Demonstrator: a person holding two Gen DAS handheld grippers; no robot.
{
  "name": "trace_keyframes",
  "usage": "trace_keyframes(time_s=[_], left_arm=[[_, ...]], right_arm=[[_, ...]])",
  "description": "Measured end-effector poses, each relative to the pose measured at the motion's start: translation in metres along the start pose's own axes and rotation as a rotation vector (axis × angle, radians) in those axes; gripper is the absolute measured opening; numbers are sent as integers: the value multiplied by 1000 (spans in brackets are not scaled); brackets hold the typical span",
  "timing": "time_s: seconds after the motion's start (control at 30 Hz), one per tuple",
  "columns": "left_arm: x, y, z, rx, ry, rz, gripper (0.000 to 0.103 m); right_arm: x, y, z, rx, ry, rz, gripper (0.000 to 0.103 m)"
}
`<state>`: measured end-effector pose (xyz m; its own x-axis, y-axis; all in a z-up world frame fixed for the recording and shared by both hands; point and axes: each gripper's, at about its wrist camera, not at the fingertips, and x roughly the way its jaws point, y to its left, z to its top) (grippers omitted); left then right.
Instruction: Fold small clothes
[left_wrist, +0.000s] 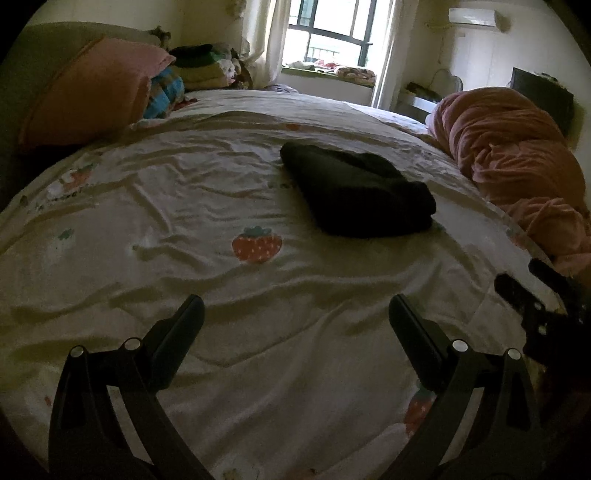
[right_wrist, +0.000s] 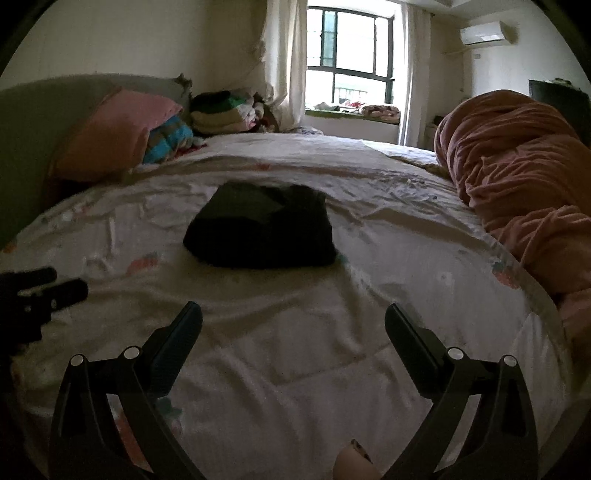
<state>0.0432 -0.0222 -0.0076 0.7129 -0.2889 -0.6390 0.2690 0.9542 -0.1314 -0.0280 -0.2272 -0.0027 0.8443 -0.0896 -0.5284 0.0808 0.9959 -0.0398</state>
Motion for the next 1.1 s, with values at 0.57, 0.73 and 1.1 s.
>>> trace_keyframes(time_s=[0.57, 0.73, 1.1], left_arm=[[9, 3, -16, -3, 40, 28, 94], [10, 4, -15, -9, 42, 32, 94], [10, 9, -17, -13, 55, 56, 94]], right_arm=[[14, 10, -20, 2, 87, 0, 98], [16, 7, -22, 12, 102, -8, 98], [17, 5, -21, 18, 109, -10, 98]])
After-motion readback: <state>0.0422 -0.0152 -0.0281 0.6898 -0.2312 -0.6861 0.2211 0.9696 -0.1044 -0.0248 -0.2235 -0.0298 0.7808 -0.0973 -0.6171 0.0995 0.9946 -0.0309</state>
